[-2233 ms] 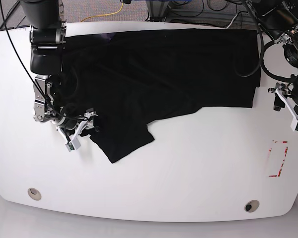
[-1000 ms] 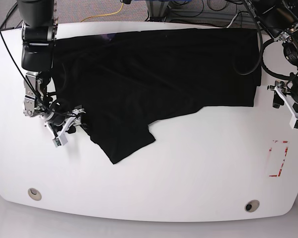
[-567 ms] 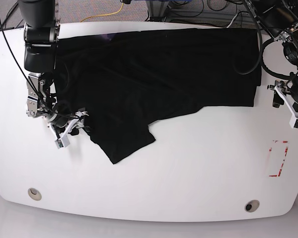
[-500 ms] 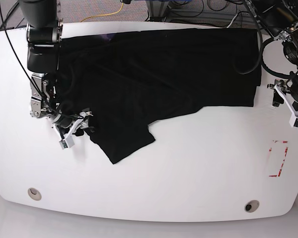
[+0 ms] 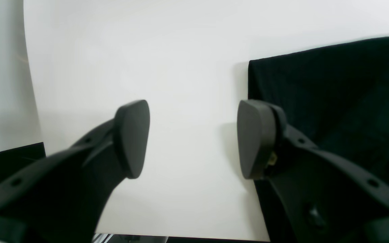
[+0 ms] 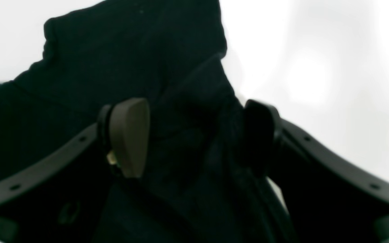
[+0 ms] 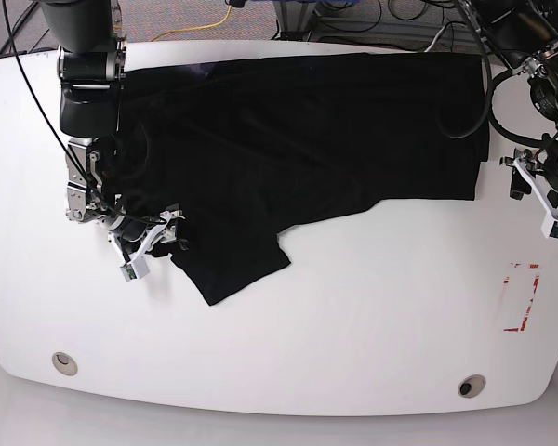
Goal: Layout the t-shirt on the table in an organized manner, then fold the t-shirt properly
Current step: 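Grasp the shirt edge with the right gripper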
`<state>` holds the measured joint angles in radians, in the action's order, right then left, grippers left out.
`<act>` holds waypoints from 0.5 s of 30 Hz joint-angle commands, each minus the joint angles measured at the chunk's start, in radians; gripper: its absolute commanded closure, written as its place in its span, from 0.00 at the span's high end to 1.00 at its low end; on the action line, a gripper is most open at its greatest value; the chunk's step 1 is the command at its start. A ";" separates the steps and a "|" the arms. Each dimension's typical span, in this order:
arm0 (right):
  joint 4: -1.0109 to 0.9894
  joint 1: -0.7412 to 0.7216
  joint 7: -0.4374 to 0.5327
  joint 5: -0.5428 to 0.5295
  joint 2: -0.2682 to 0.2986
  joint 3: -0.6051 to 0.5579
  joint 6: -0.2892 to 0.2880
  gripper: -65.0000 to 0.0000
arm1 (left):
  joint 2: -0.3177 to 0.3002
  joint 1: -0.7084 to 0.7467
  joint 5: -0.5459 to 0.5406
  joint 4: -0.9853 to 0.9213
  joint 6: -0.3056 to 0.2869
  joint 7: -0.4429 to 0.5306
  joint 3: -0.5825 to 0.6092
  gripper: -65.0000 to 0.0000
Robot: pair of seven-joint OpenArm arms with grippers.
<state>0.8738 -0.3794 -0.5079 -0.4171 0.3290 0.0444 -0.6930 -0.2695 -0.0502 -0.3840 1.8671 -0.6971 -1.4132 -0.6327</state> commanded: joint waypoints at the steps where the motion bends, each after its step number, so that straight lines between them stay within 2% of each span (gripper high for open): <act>1: 0.006 -0.016 -0.022 0.007 -0.003 -0.001 -0.005 0.64 | -0.017 -0.012 -0.003 0.013 -0.001 0.017 -0.002 0.59; 15: 0.006 -0.017 -0.042 0.008 -0.012 -0.001 -0.005 0.64 | -0.017 -0.012 -0.002 0.013 -0.001 0.017 -0.003 0.59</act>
<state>0.8742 -0.3817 -0.5171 -0.4194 0.3077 0.0448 -0.6987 -0.2695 -0.0498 -0.3813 1.8671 -0.6971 -1.4132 -0.6331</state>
